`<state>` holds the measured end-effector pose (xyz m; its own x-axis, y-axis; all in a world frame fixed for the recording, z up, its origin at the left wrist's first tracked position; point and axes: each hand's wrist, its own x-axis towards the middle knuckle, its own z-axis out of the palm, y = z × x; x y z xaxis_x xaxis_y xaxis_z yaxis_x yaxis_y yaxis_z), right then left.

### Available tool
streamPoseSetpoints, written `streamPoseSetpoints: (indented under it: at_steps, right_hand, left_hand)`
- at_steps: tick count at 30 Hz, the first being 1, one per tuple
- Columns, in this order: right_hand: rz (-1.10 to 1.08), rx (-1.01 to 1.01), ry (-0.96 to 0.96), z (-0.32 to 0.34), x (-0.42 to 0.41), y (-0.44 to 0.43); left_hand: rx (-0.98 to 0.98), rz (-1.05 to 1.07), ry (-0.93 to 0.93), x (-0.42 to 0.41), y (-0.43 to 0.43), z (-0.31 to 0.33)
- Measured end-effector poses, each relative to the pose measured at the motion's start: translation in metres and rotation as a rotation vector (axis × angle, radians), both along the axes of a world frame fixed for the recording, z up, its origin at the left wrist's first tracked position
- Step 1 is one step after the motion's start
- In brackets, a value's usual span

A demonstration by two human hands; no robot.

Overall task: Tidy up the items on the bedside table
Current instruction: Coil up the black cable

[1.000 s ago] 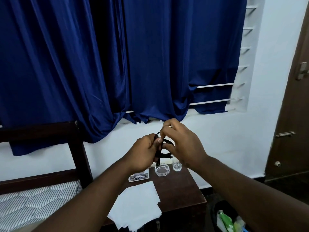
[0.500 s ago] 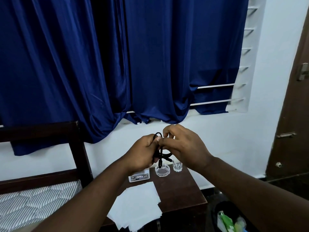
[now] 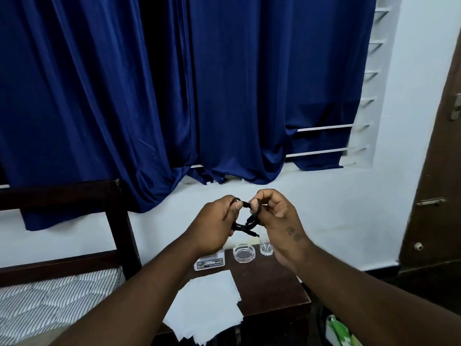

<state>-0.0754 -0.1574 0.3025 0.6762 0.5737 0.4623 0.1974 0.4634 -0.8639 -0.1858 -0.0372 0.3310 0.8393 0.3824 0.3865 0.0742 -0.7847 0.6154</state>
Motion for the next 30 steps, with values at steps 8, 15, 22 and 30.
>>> streamPoseSetpoints:
  at_steps: [8,15,22,30]
  right_hand:
    - [0.158,0.071,0.462,-0.002,-0.007,0.005]
    - [0.186,0.153,0.658,0.002,-0.016,0.007]
    - [0.163,0.201,0.793,0.003,-0.017,0.009]
    - [-0.208,0.047,0.549,-0.006,-0.017,0.009]
  left_hand:
    - [0.13,0.084,-0.027,0.002,0.003,-0.005]
    - [0.116,0.187,-0.1,0.004,0.001,-0.008]
    - [-0.005,0.158,-0.172,0.006,-0.007,-0.014]
    - [-0.045,0.157,-0.209,0.005,-0.003,-0.021]
